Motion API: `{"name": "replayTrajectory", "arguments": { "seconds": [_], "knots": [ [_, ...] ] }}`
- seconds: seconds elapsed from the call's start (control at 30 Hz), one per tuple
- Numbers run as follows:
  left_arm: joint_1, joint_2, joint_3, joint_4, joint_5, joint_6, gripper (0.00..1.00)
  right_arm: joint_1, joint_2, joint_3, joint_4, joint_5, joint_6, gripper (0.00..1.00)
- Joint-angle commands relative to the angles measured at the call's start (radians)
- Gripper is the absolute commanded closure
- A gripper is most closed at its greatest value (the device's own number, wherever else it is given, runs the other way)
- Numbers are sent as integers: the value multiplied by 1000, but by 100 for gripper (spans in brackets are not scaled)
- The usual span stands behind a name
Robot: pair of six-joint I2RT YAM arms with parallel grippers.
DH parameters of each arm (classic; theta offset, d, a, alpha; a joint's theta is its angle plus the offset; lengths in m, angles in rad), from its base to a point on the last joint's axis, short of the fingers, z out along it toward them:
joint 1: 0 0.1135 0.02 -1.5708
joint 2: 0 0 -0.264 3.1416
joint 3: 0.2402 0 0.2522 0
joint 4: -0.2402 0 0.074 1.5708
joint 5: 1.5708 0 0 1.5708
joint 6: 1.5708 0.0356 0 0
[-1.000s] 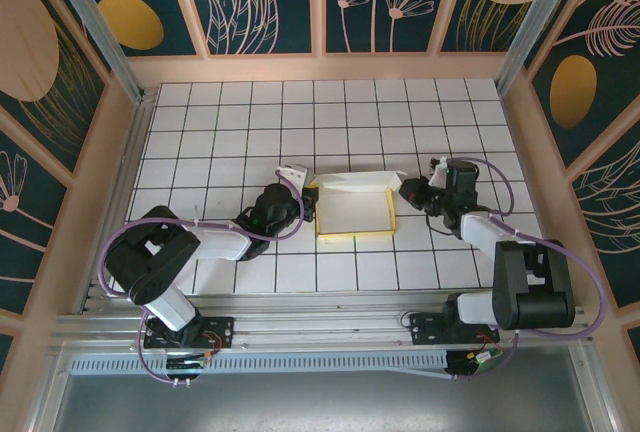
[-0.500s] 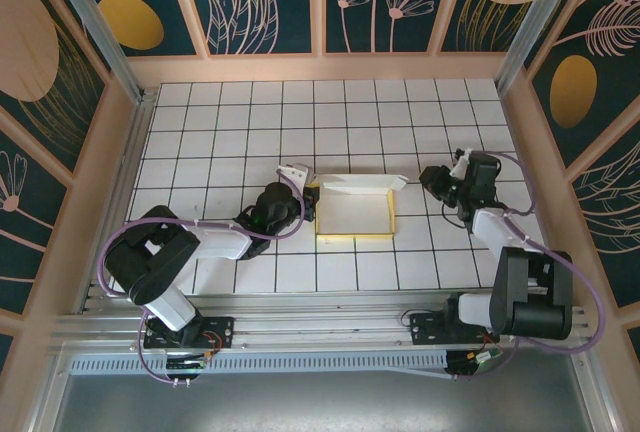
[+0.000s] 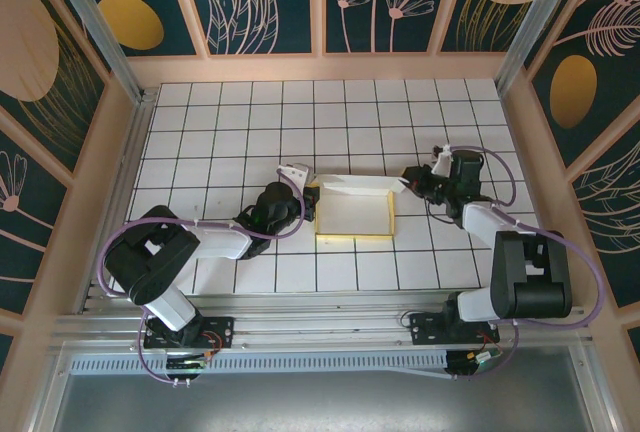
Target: Fold the paper box
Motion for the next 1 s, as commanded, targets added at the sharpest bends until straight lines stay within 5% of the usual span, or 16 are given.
{"name": "replayTrajectory", "arguments": {
  "seconds": [0.0,0.3,0.97],
  "knots": [
    [-12,7,3,-72,48,-17,100,23,-36,-35,19,4,30,96],
    [-12,5,-1,-75,46,-18,100,20,-121,-54,-121,200,76,91],
    [-18,14,11,-72,57,-25,100,51,-181,-126,-129,147,143,91]
  ]
}}
